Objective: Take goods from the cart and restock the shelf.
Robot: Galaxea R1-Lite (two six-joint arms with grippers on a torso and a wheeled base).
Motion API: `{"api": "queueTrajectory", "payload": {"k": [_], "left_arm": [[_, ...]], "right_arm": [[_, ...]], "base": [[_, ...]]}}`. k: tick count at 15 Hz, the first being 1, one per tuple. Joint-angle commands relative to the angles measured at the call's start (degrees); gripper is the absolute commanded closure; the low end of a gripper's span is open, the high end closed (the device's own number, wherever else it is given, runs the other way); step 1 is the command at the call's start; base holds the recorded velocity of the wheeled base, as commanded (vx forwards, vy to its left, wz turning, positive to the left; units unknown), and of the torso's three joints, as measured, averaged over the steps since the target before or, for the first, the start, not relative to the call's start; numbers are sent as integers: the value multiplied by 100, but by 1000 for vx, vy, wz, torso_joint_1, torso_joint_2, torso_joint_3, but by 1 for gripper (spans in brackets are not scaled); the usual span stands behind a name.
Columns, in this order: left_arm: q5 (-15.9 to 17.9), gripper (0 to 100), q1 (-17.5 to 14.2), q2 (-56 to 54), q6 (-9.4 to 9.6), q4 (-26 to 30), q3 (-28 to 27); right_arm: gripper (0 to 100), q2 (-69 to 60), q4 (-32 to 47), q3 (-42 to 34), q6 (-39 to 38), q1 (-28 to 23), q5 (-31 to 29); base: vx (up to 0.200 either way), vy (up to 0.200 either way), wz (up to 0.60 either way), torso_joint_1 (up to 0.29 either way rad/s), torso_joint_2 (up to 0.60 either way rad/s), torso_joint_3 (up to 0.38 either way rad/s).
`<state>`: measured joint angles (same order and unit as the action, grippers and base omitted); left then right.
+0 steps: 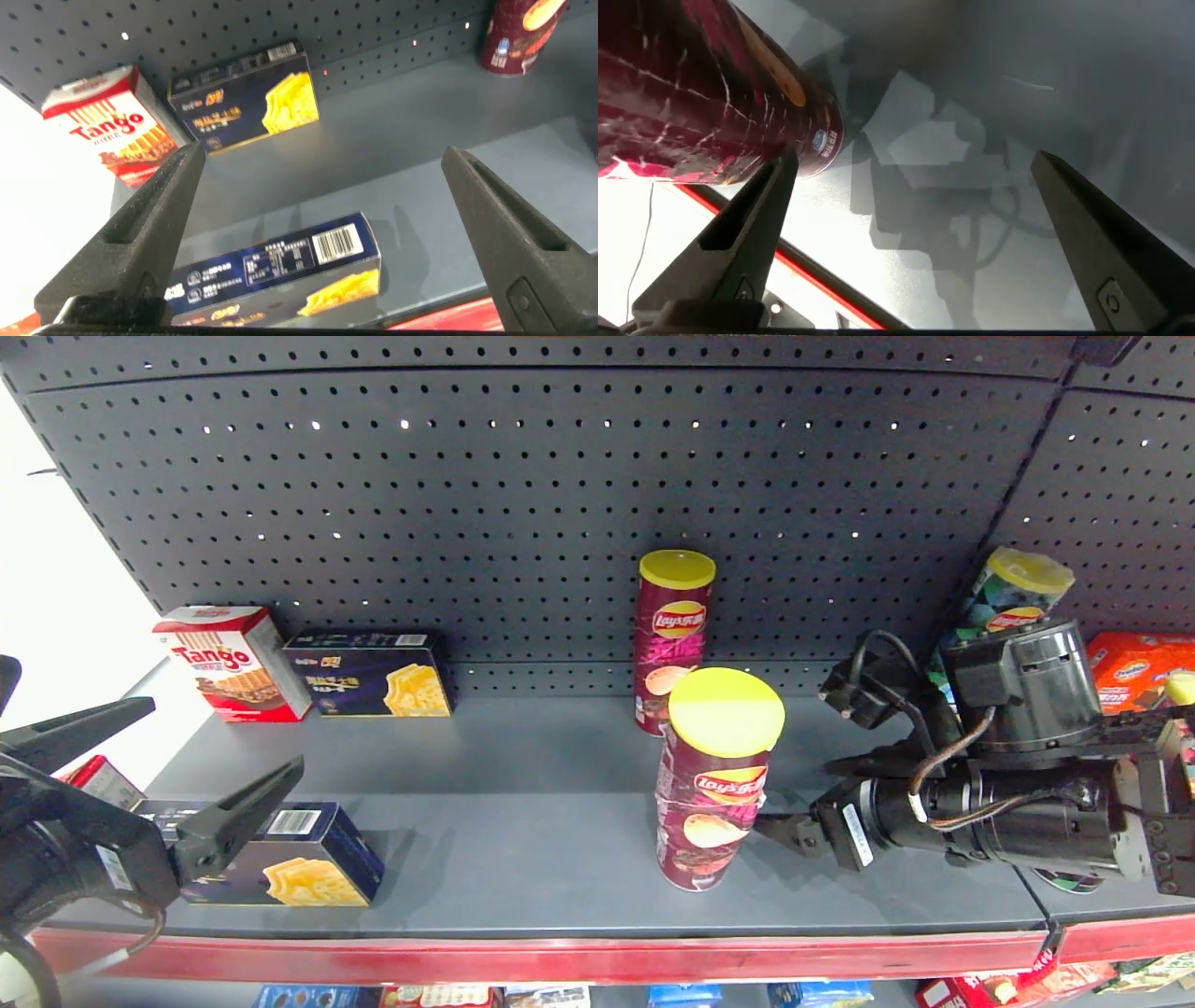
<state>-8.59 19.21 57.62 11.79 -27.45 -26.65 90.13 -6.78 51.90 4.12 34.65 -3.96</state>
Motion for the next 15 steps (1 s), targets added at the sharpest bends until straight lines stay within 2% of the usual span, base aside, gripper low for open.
{"api": "queueTrajectory", "payload": {"k": [1, 15], "left_arm": [[-2, 0, 12, -6, -1, -14, 46], [-2, 0, 4, -6, -10, -14, 46]], "right_arm": [[0, -13, 1, -22, 1, -19, 1], [0, 190, -17, 154, 1, 42, 1]], "base": [[0, 0, 0, 0, 0, 0], [0, 0, 0, 0, 0, 0]]}}
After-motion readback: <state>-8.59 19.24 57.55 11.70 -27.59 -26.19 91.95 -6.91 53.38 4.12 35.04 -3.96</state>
